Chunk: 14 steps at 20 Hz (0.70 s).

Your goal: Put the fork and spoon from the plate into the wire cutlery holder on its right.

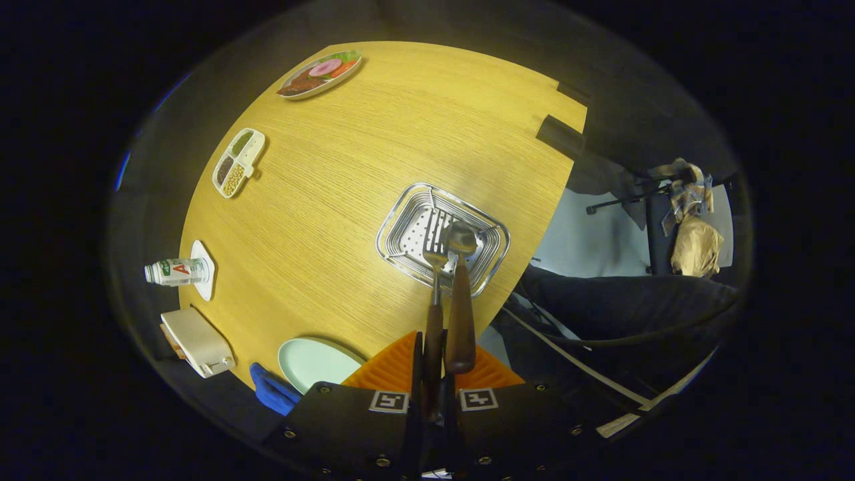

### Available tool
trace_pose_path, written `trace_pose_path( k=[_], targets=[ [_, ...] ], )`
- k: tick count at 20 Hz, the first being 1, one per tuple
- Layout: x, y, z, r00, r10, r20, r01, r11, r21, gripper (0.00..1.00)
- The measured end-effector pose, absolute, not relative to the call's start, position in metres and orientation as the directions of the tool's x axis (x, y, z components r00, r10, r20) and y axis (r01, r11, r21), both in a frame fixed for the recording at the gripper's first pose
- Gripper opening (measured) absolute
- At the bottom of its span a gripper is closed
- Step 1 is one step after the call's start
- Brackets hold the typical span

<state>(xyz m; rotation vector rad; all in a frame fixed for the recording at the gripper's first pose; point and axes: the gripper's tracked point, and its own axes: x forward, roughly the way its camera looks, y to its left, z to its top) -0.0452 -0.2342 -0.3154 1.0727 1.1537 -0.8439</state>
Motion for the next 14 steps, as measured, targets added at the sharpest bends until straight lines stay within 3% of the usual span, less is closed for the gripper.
trace_pose_path(
  k=[1,2,4,8,12,14],
  targets=[
    [-0.041,-0.236,-0.313,0.239,-0.002,-0.971,0.927,0.298,0.228,0.14],
    [-0.037,-0.237,-0.31,0.252,-0.01,-0.968,0.922,0.307,0.237,0.22],
    [-0.036,-0.239,-0.307,0.252,-0.025,-0.967,0.915,0.332,0.23,0.23],
    [-0.029,-0.24,-0.296,0.29,-0.055,-0.955,0.901,0.353,0.253,0.58],
    [-0.025,-0.244,-0.285,0.323,-0.102,-0.941,0.882,0.393,0.26,0.68],
    [-0.02,-0.25,-0.277,0.348,-0.138,-0.927,0.869,0.419,0.263,0.68]
  ],
)
